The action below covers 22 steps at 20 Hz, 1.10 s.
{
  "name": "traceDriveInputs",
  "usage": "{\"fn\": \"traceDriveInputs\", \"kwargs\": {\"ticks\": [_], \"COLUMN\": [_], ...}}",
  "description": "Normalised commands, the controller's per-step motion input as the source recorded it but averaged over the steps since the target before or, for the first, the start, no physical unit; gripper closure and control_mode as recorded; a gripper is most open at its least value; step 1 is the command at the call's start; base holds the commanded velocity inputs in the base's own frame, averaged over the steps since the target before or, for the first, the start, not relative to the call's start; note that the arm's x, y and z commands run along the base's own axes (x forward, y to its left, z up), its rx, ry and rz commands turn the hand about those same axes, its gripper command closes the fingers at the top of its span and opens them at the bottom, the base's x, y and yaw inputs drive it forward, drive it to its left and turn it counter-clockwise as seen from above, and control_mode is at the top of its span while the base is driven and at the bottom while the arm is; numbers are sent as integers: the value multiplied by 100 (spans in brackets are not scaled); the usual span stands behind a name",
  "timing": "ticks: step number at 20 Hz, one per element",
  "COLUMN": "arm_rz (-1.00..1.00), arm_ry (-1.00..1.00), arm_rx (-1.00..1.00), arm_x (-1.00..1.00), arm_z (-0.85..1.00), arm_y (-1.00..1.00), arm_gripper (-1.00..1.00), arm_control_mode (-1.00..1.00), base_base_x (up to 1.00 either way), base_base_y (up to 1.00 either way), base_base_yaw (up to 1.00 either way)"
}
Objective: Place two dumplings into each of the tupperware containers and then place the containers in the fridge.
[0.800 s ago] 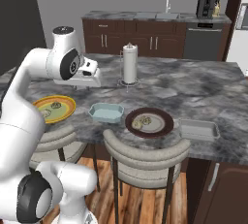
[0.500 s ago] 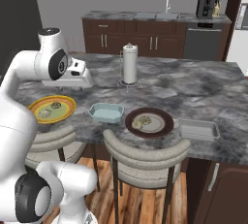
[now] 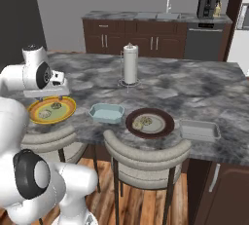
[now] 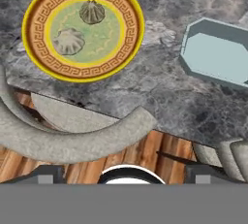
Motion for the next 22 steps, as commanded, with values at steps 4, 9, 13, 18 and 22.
{"fn": "traceDriveInputs", "kwargs": {"ticks": [4,9,13,18,22], "arm_rz": [0,4,1,2,0], "arm_ry": [23,23,13,3,7], "arm_rx": [-7,-2,-1,0,0], "arm_x": [29,37,55,49,65], "arm_z": [-40,-59,-39,-58,-47], "arm_y": [100,79,44,39,21], "arm_gripper": [-100,-100,-100,-100,-100], "arm_control_mode": [-100,-100,-100,-100,-100], "base_base_x": [0,0,0,0,0], "base_base_y": [0,0,0,0,0], "base_base_yaw": [0,0,0,0,0]}}
